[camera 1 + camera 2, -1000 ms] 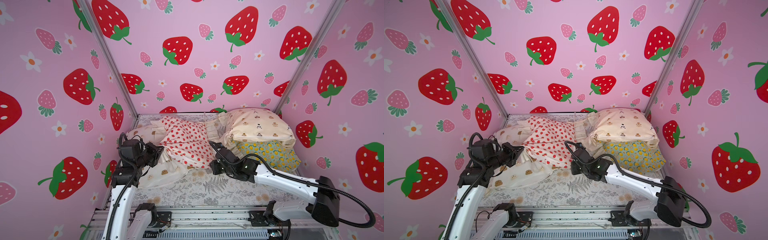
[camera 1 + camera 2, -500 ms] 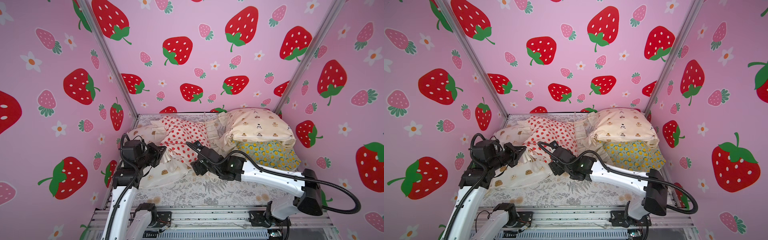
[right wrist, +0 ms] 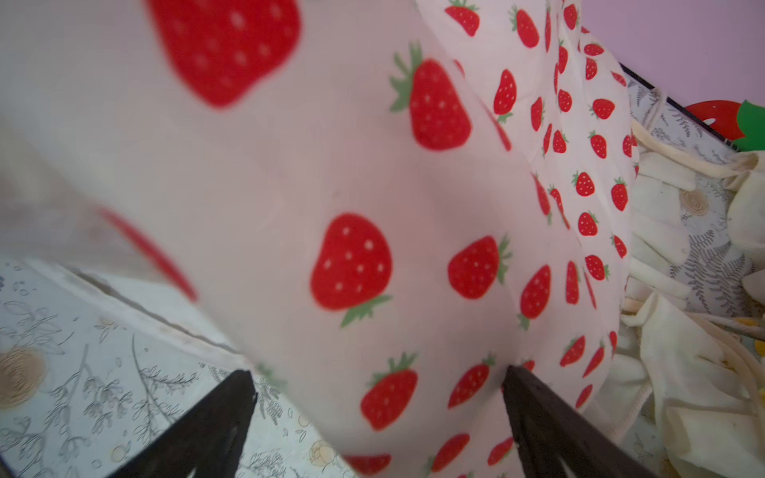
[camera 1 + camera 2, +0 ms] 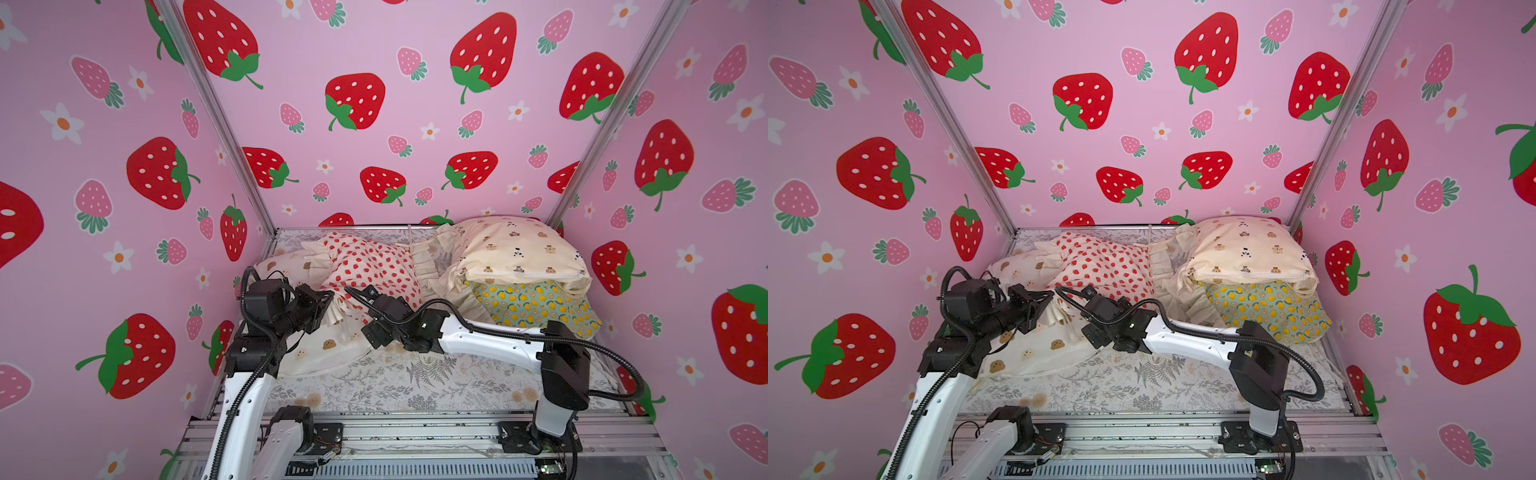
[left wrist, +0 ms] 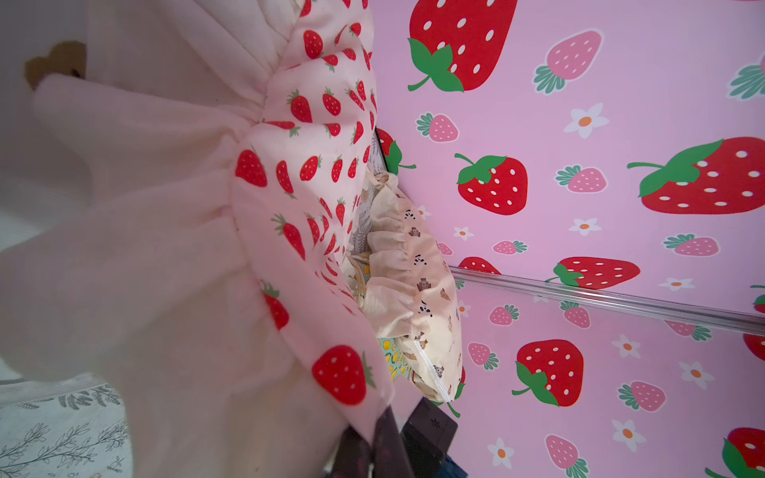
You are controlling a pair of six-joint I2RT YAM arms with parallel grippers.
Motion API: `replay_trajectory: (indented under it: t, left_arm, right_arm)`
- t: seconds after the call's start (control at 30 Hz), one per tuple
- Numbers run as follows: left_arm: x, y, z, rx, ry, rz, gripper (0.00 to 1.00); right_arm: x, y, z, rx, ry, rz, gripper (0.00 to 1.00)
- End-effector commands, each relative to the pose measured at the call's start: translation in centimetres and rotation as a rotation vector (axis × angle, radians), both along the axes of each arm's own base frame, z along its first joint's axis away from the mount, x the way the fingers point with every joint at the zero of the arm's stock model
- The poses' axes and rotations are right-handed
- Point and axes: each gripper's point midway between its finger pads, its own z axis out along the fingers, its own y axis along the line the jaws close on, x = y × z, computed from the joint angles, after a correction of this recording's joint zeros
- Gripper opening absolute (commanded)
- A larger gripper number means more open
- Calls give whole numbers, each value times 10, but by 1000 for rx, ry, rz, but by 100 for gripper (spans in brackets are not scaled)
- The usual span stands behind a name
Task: Zip up pillowcases
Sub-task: Zip the zipper on the pillowcase, then adjust the pillowcase at the center of the board.
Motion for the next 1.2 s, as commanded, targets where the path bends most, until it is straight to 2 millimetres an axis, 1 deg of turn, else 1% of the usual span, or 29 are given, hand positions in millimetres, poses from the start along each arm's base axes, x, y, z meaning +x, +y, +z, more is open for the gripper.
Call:
replay_trajectory:
  t: [0.0, 0.07, 0.17, 0.2, 0.23, 0.33, 0.4, 0.57, 0.63, 0.73, 0.77, 0.83, 0.9, 0.93, 1.0, 1.07, 1.13, 1.17]
  left_arm:
    - [1, -3, 16, -8, -51, -15, 0]
    - [2, -4, 15, -9, -47, -18, 0]
    - [1, -4, 15, -10, -48, -21, 0]
    - [2, -4, 15, -8, -50, -20, 0]
    - [2, -4, 15, -11, -52, -20, 0]
    - [3, -5, 18, -6, -64, -28, 0]
    - [3, -5, 18, -2, -65, -31, 0]
    - [6, -6, 26, 18, -84, -45, 0]
    - [9, -5, 31, 35, -101, -47, 0]
    - [18, -7, 40, 53, -124, -60, 5]
    - [23, -10, 44, 55, -138, -75, 10]
    - [32, -21, 53, 76, -170, -110, 14]
    - [43, -39, 62, 109, -192, -165, 16]
    - [48, -51, 71, 121, -226, -200, 17]
    - [62, -75, 84, 175, -264, -256, 18]
    - [77, -100, 93, 193, -290, -307, 18]
    - [92, -127, 104, 185, -325, -361, 19]
    - [100, -142, 109, 189, -344, -384, 21]
  right_arm:
    - [22, 5, 12, 38, -73, -76, 85]
    - [29, 3, 12, 42, -89, -105, 76]
    - [35, 3, 13, 60, -99, -117, 58]
    - [37, 3, 15, 65, -101, -121, 53]
    - [38, 4, 16, 69, -100, -119, 45]
    - [41, 5, 22, 80, -107, -119, 30]
    - [43, 7, 31, 101, -115, -119, 19]
    - [47, 10, 61, 168, -134, -119, 5]
    - [48, 9, 78, 199, -149, -119, 2]
    - [56, -2, 110, 261, -168, -148, 0]
    - [60, -7, 123, 285, -175, -158, 0]
    - [69, -22, 148, 323, -200, -192, 0]
    - [79, -40, 177, 377, -224, -223, 0]
    - [83, -50, 190, 400, -237, -236, 0]
    - [95, -80, 223, 457, -268, -287, 0]
    - [107, -108, 243, 487, -294, -339, 0]
    - [115, -137, 259, 475, -333, -392, 0]
    - [118, -154, 270, 465, -364, -427, 0]
